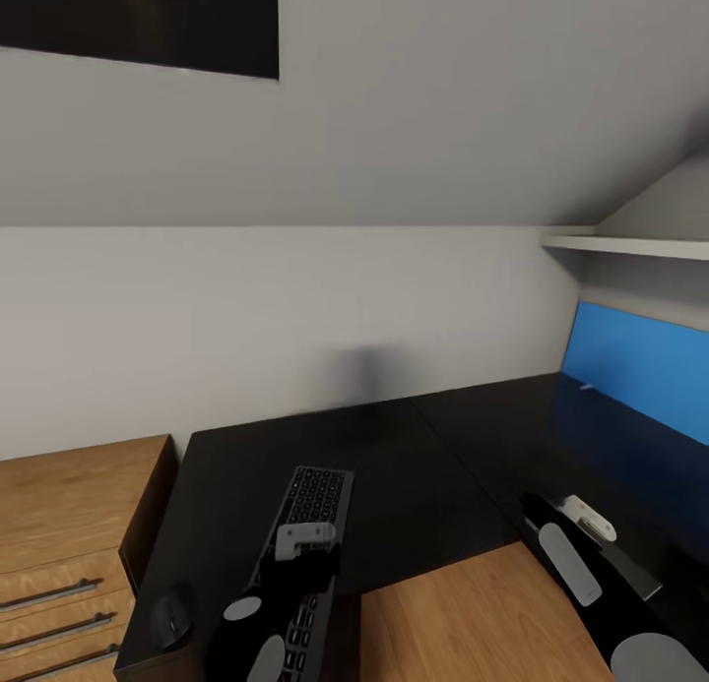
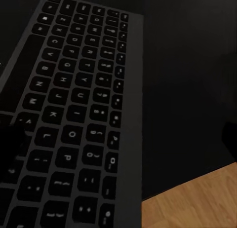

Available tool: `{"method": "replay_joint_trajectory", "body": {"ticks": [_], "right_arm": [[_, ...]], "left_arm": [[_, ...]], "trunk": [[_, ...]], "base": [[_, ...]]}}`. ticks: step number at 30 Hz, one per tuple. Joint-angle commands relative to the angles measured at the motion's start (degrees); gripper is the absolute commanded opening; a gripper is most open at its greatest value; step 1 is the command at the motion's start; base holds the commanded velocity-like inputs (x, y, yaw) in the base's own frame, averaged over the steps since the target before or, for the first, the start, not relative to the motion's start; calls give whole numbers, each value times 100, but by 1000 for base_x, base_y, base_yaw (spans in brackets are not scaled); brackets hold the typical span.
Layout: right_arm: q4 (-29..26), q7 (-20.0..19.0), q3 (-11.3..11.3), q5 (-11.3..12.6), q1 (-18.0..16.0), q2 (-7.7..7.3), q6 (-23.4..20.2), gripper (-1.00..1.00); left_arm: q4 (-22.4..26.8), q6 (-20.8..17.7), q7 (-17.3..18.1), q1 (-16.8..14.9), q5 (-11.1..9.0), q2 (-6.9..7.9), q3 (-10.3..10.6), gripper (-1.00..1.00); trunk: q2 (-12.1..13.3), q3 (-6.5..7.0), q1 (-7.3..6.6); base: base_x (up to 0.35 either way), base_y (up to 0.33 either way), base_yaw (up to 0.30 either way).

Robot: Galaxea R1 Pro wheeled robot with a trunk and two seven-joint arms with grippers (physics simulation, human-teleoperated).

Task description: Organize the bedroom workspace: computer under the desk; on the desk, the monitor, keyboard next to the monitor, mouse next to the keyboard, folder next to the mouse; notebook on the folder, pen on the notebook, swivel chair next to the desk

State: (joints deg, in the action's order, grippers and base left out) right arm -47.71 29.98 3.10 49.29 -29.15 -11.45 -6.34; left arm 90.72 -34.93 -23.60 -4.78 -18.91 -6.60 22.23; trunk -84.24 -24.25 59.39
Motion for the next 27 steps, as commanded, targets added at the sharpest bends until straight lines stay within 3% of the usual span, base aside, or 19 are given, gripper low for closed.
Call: {"method": "replay_joint_trajectory", "body": {"ticks": [1,7,27], "right_arm": [[-10,43,27,18,-3,-7,-22,100],[-10,43,32,19,-3,-6,-24,100],[-48,54,40,34,-3,-3,-61,100]], "left_arm": [[7,-14,-56,-5,-61,0,8,100],[5,-14,-57,-5,-61,0,9,100],[-26,-14,-49,-5,-61,0,13,100]], "trunk": [[37,11,-23],[278,119,-154],[278,119,-154]], "base": [[0,0,0],[0,0,0],[0,0,0]]}}
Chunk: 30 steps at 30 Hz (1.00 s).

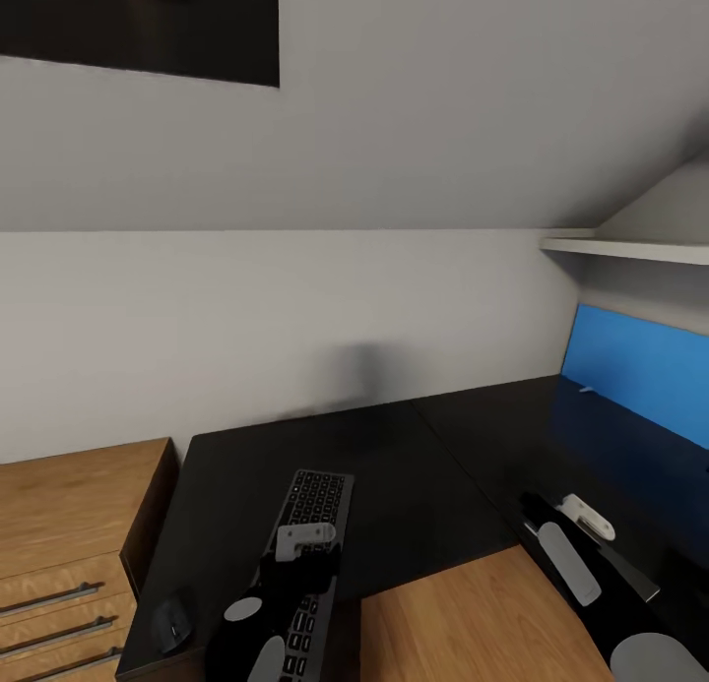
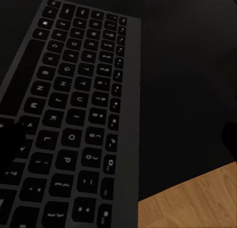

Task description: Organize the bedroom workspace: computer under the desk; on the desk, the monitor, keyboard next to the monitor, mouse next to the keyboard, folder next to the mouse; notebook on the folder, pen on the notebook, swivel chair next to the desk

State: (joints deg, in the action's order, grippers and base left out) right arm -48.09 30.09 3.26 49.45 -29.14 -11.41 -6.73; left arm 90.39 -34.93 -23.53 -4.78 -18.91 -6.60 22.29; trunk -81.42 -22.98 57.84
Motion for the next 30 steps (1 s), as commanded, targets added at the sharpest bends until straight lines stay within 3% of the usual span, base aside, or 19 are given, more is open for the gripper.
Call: {"method": "replay_joint_trajectory", "body": {"ticks": [1,15,30], "right_arm": [[-24,45,24,19,-4,-7,-22,100],[-156,58,8,21,4,-11,-30,100],[-148,58,8,16,1,-10,-22,100]], "left_arm": [[8,-14,-56,-5,-60,0,6,100],[5,-18,-55,-5,-60,0,12,100],[5,-22,-55,-5,-65,0,8,100]], "trunk": [[-4,-7,0],[-4,-7,0],[-4,-7,0]], "base": [[0,0,0],[0,-161,0],[19,-4,0]]}}
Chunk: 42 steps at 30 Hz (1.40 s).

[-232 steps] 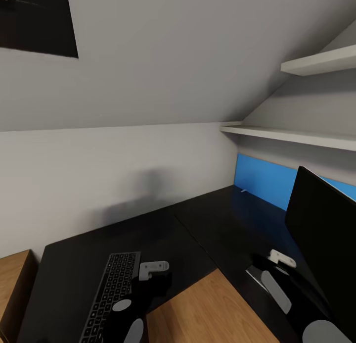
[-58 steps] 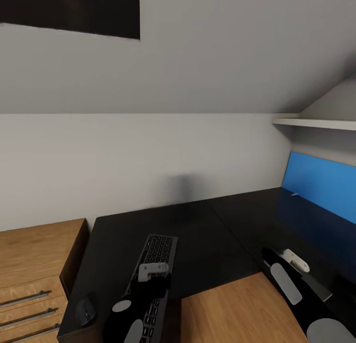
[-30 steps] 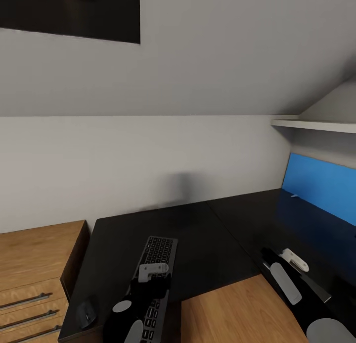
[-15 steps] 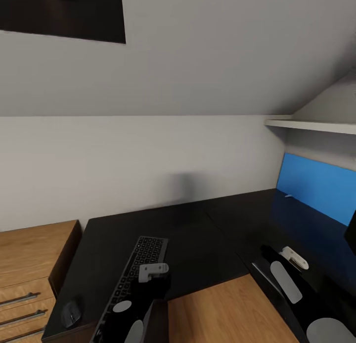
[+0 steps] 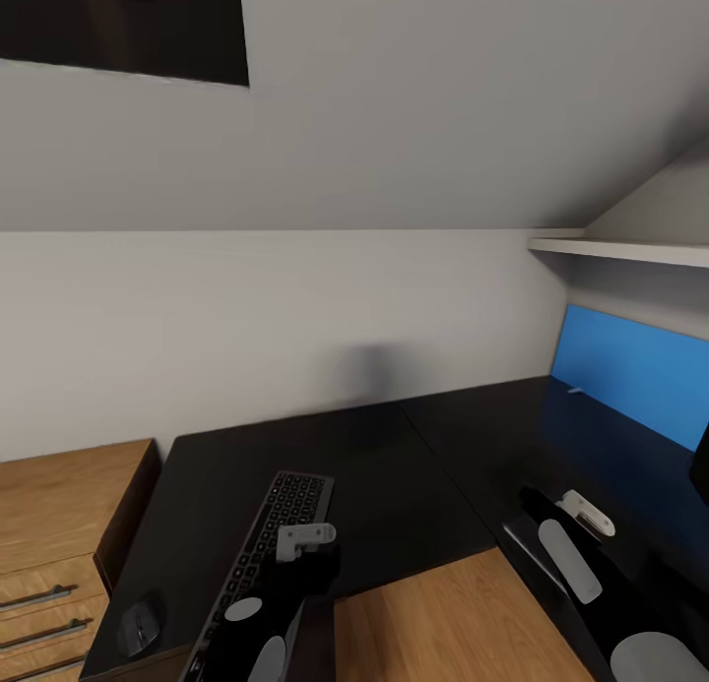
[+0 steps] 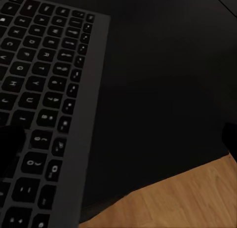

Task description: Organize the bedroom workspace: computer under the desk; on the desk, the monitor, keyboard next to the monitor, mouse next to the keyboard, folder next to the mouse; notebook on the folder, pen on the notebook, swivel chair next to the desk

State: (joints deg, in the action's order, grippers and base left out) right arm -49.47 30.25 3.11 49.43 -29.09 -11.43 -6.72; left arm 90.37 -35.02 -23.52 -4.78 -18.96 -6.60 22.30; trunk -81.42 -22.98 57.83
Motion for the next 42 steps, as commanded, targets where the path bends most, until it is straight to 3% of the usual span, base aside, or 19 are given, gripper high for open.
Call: {"method": "replay_joint_trajectory", "body": {"ticks": [1,10,31,33,34,38,42], "right_arm": [[-10,43,23,17,-3,-8,-22,100],[-10,43,23,14,-3,-8,-22,100],[65,31,1,5,-5,-49,-5,100],[121,32,-14,5,-7,-86,-5,100],[210,31,-26,7,-11,-215,-5,100],[426,20,-32,12,-25,-454,2,100],[711,1,-31,8,-223,-586,16,100]], "left_arm": [[7,-14,-56,-5,-59,0,8,100],[7,-14,-56,-5,-57,0,9,100],[8,-22,-56,-5,-55,-8,11,100],[7,-22,-56,-5,-55,-8,11,100],[10,-22,-56,-5,-55,-8,11,100],[8,-22,-56,-5,-58,-8,34,100],[7,-22,-56,-5,-62,-6,100,100]], "trunk": [[-4,-7,2],[-4,-7,2],[-4,-7,2],[-4,-7,2],[-4,-7,2],[-4,-7,2],[-4,-7,2]], "base": [[177,0,0],[161,0,0],[11,0,0],[0,0,0],[0,0,0],[0,0,0],[0,0,0]]}}
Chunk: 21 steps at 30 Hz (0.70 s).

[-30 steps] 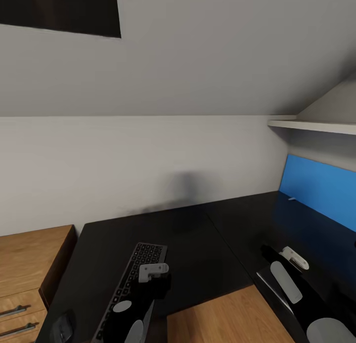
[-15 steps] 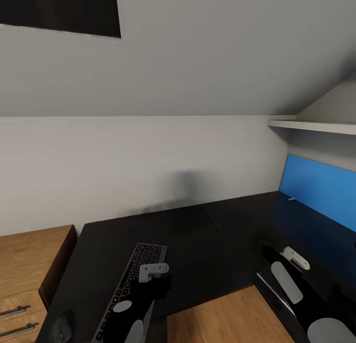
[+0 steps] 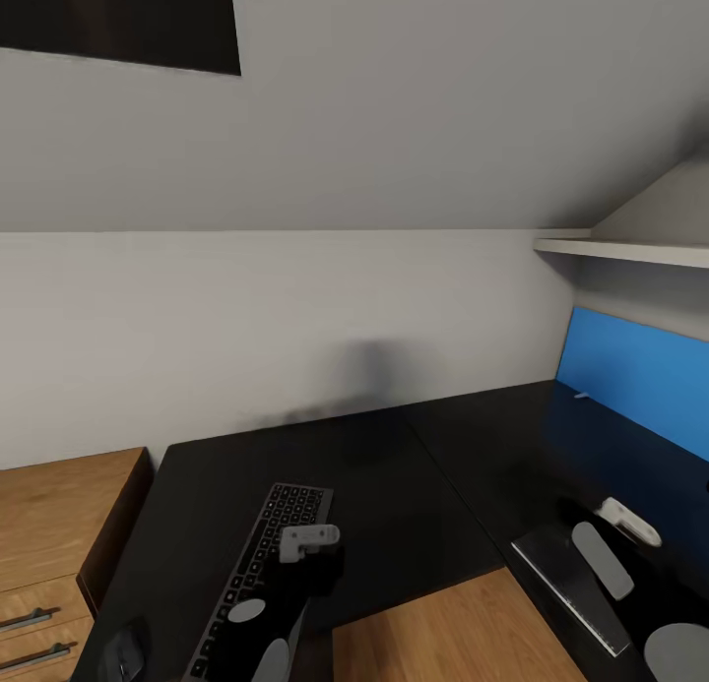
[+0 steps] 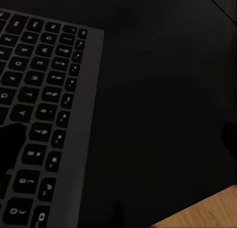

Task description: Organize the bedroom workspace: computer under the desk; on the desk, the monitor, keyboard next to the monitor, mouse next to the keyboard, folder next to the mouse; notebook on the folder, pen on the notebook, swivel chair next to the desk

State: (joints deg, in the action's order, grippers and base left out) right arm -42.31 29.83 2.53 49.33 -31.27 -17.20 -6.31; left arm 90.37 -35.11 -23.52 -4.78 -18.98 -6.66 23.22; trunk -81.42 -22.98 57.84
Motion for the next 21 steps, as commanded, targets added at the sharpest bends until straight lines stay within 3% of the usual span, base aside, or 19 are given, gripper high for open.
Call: {"method": "replay_joint_trajectory", "body": {"ticks": [1,5,8,21], "right_arm": [[141,39,26,17,-81,-31,-18,100],[878,-86,28,-15,-460,-73,116,100],[1107,-196,28,-48,-577,-79,173,100],[1229,-239,28,-50,-639,-81,139,100]], "left_arm": [[8,-16,-56,-5,-60,0,17,100],[12,-21,-49,-5,-62,-1,37,100],[14,-22,-48,-5,-67,-2,40,100],[28,-17,-54,-5,-71,-12,47,100]], "trunk": [[-4,-7,0],[-4,-7,0],[-4,-7,0],[-4,-7,0]], "base": [[0,0,0],[0,0,0],[0,0,0],[0,0,0]]}}
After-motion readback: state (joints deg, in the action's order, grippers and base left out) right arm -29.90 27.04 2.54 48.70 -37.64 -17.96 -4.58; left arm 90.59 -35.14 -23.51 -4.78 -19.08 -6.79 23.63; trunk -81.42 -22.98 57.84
